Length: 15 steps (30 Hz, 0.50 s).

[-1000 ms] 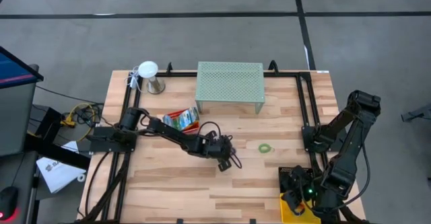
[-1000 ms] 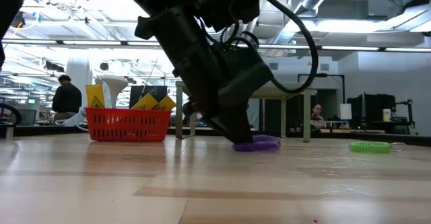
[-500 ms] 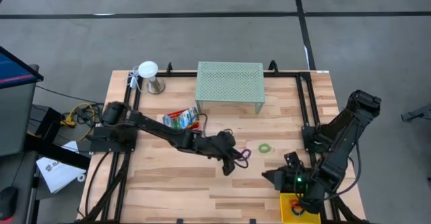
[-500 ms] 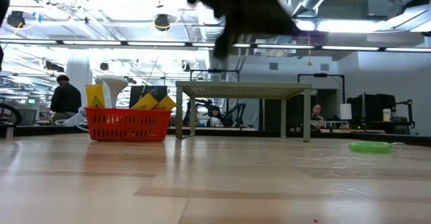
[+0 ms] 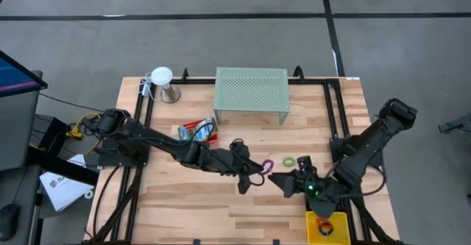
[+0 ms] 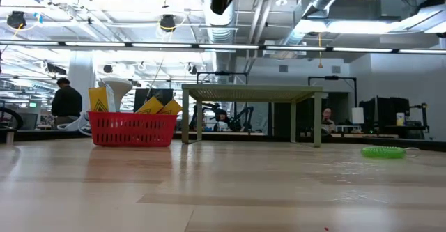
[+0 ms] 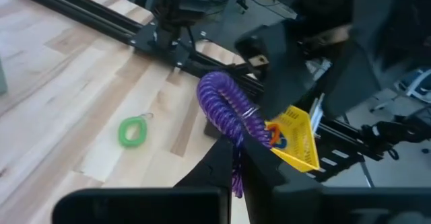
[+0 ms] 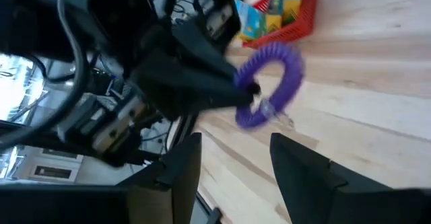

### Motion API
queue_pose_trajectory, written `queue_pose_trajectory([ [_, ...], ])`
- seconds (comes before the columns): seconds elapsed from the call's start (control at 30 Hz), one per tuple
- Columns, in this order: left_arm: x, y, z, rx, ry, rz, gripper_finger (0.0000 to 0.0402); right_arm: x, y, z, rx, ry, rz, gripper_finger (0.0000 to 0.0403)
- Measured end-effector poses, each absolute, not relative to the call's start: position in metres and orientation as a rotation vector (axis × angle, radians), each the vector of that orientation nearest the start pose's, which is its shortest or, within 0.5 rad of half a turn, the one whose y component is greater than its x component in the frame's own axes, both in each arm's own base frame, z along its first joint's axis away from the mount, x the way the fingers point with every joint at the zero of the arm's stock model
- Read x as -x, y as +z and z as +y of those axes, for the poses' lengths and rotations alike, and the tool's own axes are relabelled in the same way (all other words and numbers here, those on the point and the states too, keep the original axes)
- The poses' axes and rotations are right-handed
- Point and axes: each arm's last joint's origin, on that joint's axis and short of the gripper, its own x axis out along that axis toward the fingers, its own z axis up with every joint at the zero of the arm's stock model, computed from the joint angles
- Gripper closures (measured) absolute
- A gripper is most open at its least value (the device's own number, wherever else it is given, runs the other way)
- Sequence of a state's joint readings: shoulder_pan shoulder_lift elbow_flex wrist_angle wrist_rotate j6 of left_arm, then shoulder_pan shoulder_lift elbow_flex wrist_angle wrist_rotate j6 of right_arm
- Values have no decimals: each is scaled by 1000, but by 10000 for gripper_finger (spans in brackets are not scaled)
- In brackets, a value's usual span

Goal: Pick & Place Office Desk Supplies
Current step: Put the violet spring keychain into the yellow bin

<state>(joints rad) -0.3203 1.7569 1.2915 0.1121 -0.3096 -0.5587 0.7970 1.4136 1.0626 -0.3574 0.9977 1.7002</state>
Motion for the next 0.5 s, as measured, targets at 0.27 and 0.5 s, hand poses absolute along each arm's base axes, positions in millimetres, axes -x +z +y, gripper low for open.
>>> queue_pose_trajectory([
  [0.27,-383,275,-129,443,87,311,398,-229,281,186,-1101,-483,192,213],
  [0.5,-384,281,-133,466,78,247,398,-230,281,184,-1090,-490,196,204],
])
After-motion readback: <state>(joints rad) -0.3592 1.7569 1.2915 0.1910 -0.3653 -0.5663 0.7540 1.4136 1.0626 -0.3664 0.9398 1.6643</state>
